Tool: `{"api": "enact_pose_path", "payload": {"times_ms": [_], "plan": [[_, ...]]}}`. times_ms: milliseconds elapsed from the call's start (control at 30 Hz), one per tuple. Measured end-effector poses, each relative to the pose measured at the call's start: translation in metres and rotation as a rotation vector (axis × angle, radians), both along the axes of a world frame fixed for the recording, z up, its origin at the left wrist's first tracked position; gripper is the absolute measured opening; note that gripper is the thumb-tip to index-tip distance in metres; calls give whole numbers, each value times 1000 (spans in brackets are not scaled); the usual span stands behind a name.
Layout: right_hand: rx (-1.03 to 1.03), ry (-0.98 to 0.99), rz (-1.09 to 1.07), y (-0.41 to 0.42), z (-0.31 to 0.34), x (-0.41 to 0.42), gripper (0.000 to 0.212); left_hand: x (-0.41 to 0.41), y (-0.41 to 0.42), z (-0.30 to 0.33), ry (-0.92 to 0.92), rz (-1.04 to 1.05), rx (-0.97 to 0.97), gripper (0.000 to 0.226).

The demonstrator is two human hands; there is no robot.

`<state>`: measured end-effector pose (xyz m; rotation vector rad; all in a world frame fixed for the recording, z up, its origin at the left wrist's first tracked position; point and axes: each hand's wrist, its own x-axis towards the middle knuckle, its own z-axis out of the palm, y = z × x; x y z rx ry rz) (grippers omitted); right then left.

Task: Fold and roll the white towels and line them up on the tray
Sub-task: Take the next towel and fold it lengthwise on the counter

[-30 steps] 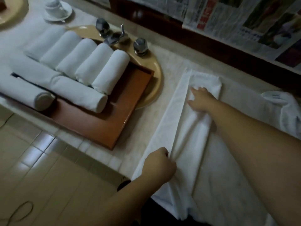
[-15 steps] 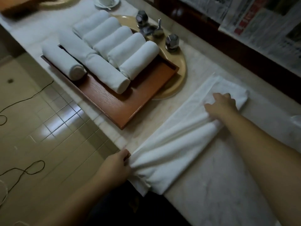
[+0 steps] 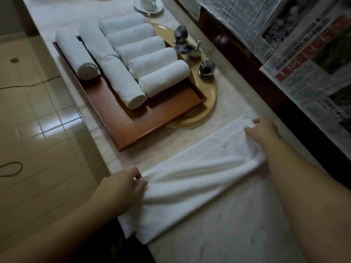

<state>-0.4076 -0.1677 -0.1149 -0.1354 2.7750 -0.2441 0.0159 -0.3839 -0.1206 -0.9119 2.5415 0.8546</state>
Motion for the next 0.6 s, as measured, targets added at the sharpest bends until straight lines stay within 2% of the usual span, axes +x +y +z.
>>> {"api": "enact_pose_path", "payload": {"times_ms": [133,233,333,433,600], "plan": [[-157,-49,78,5,-1,-22,22,-1,1,-2,-14,0,-81,21],[-267,-49,117,10,-7,-32,26,-2,1,-7,-8,48,-34,22],[-357,-14,63,7,-14,-32,23,-3,-2,-9,-10,165,29,29],[-274,23,108,-2,-14,-31,28,-8,-6,-11,-48,198,33,30],[-121,6,180,-10,-19,-42,30,-13,-2,-6,-77,164,-68,30]]}}
